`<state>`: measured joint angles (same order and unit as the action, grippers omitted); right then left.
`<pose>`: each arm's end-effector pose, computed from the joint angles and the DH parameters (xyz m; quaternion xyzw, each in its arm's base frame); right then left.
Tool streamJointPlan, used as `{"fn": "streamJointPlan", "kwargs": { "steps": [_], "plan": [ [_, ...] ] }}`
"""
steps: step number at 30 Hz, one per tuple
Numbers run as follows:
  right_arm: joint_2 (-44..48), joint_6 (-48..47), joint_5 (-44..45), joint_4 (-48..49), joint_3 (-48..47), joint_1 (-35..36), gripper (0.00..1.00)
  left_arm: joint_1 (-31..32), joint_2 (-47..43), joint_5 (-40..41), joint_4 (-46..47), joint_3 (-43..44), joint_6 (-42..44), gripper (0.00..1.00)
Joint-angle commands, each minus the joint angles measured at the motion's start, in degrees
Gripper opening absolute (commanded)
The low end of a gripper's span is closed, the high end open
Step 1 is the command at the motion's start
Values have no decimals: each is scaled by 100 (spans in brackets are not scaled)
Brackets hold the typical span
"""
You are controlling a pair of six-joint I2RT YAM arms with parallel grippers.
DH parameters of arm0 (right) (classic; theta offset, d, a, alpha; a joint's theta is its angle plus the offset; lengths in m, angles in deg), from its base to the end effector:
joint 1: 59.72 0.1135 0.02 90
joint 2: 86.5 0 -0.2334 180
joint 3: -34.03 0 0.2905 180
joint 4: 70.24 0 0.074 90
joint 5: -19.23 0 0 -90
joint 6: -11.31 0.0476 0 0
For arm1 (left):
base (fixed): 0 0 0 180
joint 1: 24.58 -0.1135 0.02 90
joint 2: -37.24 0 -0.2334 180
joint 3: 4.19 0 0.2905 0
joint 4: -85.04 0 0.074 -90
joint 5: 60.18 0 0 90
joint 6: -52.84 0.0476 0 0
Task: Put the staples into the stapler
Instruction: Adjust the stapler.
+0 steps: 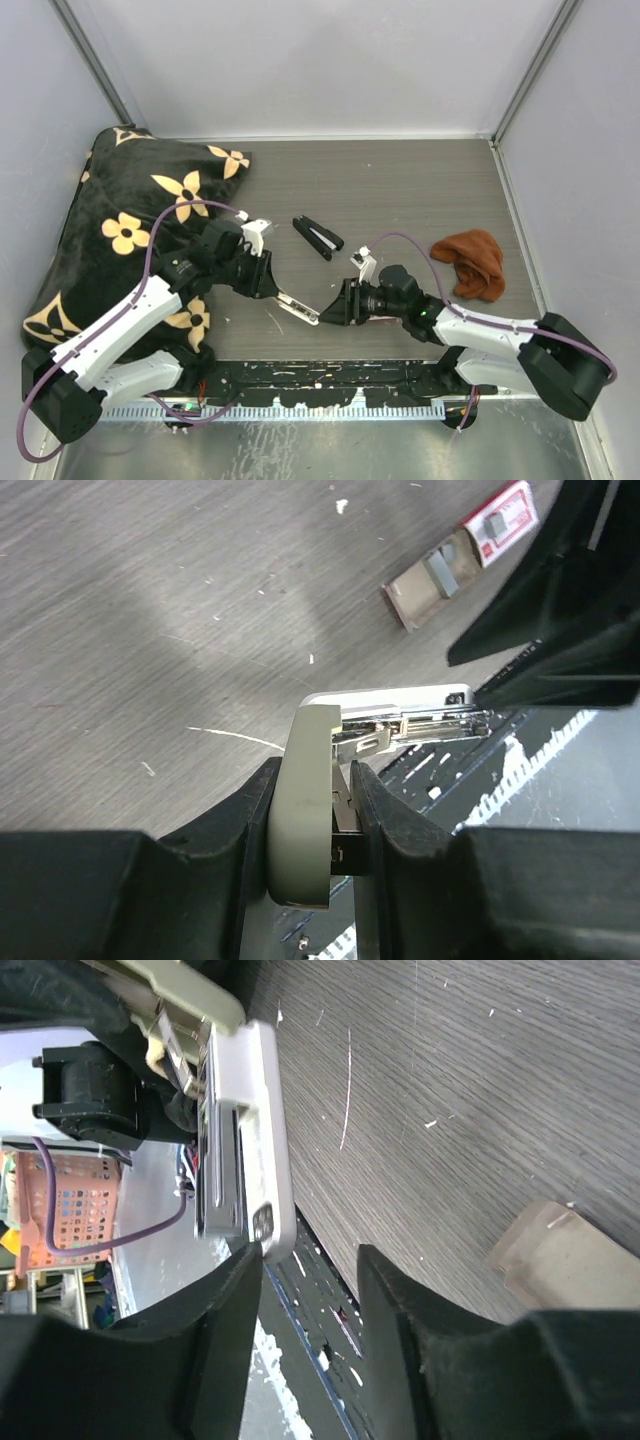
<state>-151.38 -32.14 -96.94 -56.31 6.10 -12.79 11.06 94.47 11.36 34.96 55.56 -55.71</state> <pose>0.1626 0.2046 0.1046 -0.1276 0.8119 0.5208 0.2308 0.2060 -0.1662 0.2346 0.1941 0.9013 -0.2958 0.2500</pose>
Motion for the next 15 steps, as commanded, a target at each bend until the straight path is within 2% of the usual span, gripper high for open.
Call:
{"fn": "streamJointPlan", "kwargs": {
  "steps": [1, 5, 8, 15],
  "plan": [
    [598, -490, 29, -779, -301, 35, 51, 242, 283, 638, -90, 496, 235, 0],
    [1100, -580, 12, -1011, -442, 35, 57, 768, 638, 1341, -359, 784, 429, 0],
    [1510, -826, 312, -1376, -506, 62, 59, 933, 780, 1532, -384, 882, 457, 0],
    [1884, -1988, 2280, -2414, -904, 778, 60, 988, 877, 1310, -255, 899, 382, 0]
  ]
}}
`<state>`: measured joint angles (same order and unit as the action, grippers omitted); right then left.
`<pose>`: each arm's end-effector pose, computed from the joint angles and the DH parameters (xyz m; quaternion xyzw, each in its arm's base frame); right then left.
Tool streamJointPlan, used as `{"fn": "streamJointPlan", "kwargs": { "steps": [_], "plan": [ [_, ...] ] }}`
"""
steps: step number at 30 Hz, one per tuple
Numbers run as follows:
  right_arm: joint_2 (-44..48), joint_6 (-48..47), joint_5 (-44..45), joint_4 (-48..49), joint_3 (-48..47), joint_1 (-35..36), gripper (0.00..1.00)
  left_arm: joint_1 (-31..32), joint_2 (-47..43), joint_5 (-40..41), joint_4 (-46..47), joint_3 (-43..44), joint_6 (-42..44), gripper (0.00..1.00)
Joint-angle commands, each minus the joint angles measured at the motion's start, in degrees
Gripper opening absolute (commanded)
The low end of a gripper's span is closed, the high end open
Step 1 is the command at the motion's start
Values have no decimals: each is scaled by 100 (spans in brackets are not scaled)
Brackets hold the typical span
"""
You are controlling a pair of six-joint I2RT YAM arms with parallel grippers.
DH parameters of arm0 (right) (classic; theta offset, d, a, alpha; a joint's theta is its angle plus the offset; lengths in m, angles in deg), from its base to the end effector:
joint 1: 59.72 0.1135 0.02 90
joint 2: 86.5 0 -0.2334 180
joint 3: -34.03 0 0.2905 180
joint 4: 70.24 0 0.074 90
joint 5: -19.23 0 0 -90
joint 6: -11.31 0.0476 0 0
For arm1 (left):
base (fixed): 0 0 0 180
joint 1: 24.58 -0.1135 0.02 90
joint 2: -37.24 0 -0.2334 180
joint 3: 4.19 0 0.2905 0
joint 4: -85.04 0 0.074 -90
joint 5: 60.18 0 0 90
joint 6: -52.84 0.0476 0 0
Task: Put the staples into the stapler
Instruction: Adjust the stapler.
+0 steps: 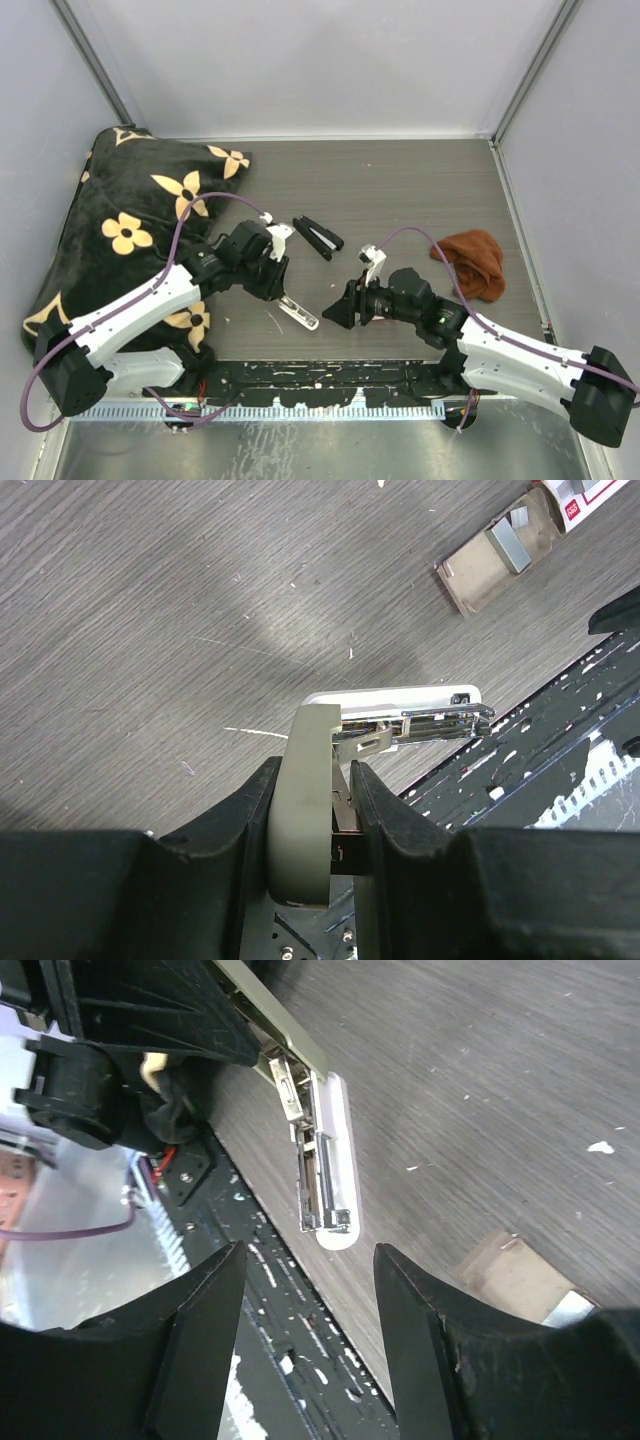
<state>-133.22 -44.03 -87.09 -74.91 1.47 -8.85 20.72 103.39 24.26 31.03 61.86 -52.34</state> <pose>0.1505 0.2062 0.1737 -0.1953 0.7853 0.4759 0.3445 0.1988 -0.2074 0.2281 0.2613 0.9137 -0.1948 0.2426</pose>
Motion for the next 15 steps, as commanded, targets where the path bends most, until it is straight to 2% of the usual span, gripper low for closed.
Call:
{"fn": "streamJointPlan", "kwargs": {
  "steps": [1, 4, 6, 8, 12, 15],
  "plan": [
    [23, -865, 1575, -663, -537, 471, 60, 23, -19, 51, 136, 254, 48, 0],
    [-366, -834, 2445, -1427, -1056, 623, 60, 19, -38, 309, 139, 181, 106, 0],
    [-721, -496, 3318, -2425, -1490, 625, 62, 23, -17, 463, 140, 171, 224, 0],
    [-963, -167, 3789, -3411, -1790, 620, 63, 58, 23, 545, 141, 185, 349, 0],
    [-1078, 334, 4113, -4281, -1907, 613, 63, 258, 184, 718, 226, 241, 445, 0],
    [-1193, 549, 3996, -4478, -1790, 461, 56, 295, 325, 598, 240, 314, 484, 0]
  ]
}}
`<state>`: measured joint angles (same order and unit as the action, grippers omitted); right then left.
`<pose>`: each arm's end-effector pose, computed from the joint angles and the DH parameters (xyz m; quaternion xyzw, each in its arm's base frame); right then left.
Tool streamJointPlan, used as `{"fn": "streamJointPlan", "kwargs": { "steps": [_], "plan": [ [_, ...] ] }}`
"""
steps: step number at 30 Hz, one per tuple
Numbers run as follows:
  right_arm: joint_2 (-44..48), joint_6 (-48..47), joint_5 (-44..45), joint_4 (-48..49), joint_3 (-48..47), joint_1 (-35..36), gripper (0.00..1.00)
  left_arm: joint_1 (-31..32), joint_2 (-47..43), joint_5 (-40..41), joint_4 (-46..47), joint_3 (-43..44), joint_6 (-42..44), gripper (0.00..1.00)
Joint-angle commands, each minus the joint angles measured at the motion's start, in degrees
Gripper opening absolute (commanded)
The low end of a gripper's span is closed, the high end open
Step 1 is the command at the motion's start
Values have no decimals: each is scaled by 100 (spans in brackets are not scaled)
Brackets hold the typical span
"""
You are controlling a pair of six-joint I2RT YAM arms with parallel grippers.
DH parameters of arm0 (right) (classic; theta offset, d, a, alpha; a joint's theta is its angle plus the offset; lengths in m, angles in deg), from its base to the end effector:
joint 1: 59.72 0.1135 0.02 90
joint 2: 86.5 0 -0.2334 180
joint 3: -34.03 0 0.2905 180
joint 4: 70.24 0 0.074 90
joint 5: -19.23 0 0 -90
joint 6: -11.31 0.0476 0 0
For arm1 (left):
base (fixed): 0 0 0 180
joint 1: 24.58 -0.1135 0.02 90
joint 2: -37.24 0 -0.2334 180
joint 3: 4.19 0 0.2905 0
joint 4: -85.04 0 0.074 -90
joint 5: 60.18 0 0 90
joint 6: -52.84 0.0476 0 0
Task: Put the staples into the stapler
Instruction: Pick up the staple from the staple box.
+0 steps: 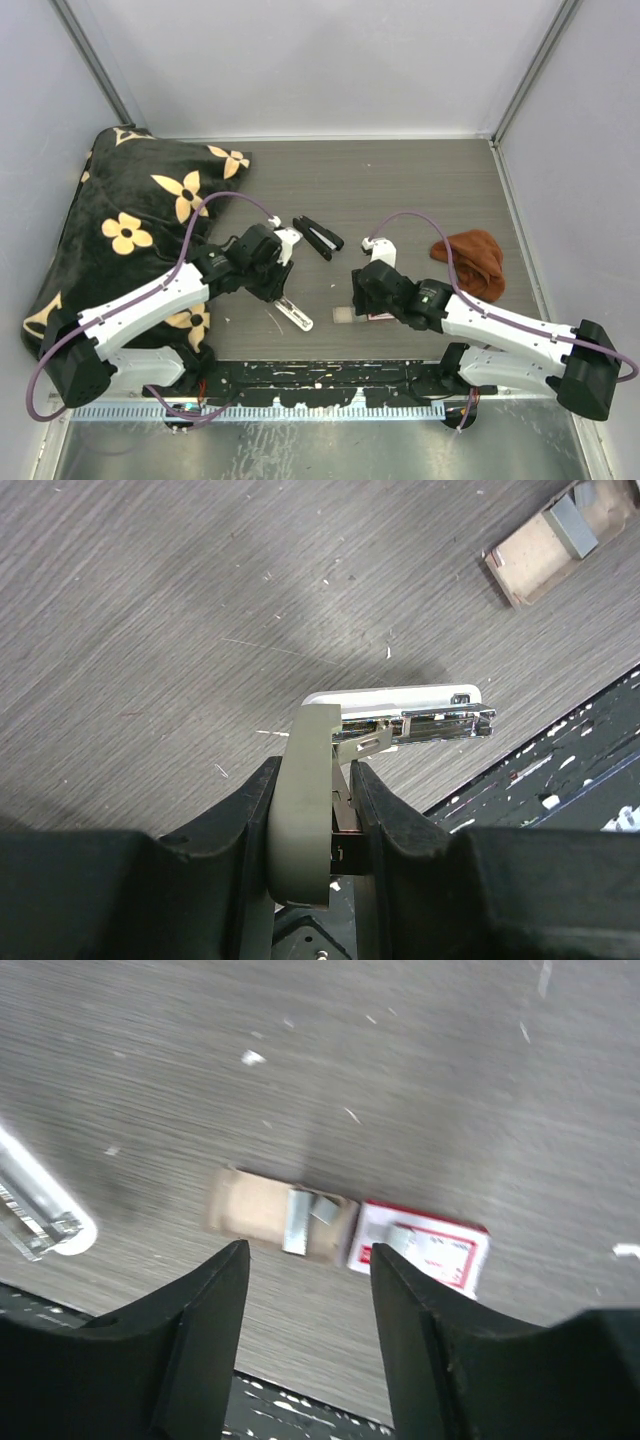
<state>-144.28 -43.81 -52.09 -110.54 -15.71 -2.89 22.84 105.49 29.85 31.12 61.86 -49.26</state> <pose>0.1563 0.2113 0.1814 -0.1189 0.9164 0.1461 0.3532 0.1973 -0.2147 0.2182 0.2901 0.9116 -0.1444 0.2531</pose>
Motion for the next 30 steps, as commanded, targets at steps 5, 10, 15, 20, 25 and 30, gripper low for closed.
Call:
{"fn": "streamJointPlan", "kwargs": {
  "steps": [5, 10, 15, 20, 25, 30],
  "plan": [
    [-368, 610, 388, -953, 102, -365, 49, 88, 266, 35, 201, 439, 404, 0],
    [-634, 591, 329, -782, 173, -367, 44, 90, 387, 65, 277, 413, 504, 0],
    [-822, 621, 254, -492, 338, -366, 40, 89, 403, 85, 286, 363, 537, 0],
    [-809, 687, 200, -265, 442, -367, 37, 92, 406, 92, 302, 361, 543, 0],
    [-718, 704, 166, -16, 521, -367, 39, 91, 406, 93, 298, 353, 550, 0],
    [-883, 708, 280, -22, 517, -367, 37, 88, 406, 94, 315, 353, 551, 0]
  ]
}}
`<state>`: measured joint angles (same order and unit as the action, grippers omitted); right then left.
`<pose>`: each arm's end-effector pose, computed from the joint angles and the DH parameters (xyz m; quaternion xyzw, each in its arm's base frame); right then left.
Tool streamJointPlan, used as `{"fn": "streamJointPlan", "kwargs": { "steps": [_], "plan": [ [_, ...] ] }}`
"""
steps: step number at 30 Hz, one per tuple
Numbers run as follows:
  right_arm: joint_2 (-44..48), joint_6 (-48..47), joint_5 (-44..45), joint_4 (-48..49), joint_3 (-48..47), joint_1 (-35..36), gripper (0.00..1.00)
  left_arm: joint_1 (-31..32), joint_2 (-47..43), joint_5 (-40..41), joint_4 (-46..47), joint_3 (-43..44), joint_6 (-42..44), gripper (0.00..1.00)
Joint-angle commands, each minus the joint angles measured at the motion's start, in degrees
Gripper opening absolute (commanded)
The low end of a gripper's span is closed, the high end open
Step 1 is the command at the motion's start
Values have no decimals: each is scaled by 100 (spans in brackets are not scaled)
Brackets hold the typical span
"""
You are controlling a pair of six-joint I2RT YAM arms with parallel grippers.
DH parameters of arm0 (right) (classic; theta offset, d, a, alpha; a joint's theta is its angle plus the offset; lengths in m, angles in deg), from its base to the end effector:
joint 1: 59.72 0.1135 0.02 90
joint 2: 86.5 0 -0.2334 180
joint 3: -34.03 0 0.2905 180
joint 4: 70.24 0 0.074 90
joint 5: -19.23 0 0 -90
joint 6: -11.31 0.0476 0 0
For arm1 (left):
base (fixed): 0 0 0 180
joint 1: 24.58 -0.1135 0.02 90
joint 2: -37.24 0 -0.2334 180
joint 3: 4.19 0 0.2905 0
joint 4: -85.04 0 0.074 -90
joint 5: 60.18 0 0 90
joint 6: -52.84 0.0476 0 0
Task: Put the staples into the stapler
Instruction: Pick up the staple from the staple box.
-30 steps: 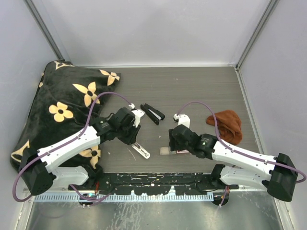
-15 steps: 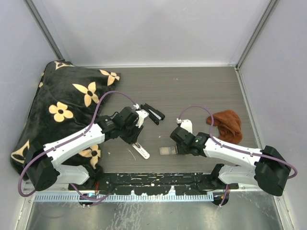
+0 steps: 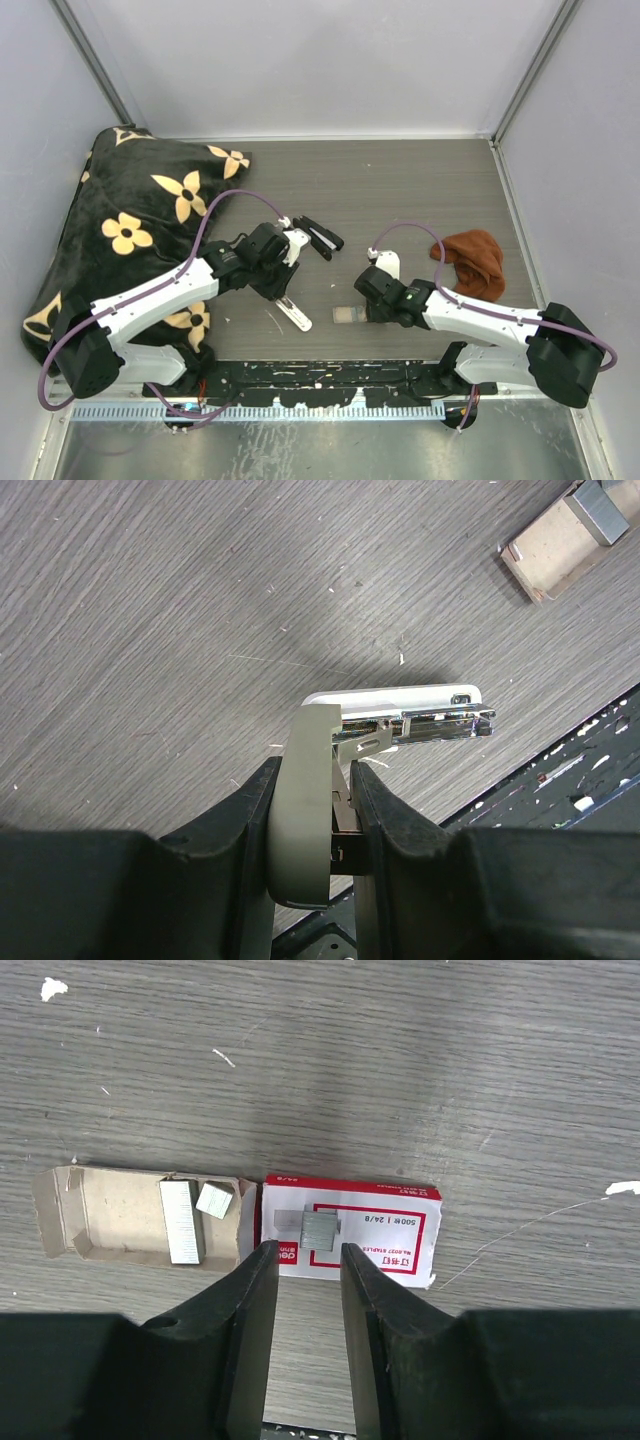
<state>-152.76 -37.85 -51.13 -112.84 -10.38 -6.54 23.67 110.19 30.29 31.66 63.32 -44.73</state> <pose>0.1608 0.1881 0.1118 -0.0658 0.9594 0.0460 0.2702 0.2025 -0.2263 0.2051 0.3338 0.9035 -0.1223 0.2393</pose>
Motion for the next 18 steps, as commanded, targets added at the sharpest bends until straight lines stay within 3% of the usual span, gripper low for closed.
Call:
{"fn": "streamJointPlan", "kwargs": {
  "steps": [1, 18],
  "plan": [
    [-60, 124, 202, 199, -18, -2, 36, 4, -62, 55, 260, 206, 98, 0],
    [-88, 100, 355, 297, 59, -2, 24, 8, -86, 69, 260, 198, 118, 0]
  ]
}}
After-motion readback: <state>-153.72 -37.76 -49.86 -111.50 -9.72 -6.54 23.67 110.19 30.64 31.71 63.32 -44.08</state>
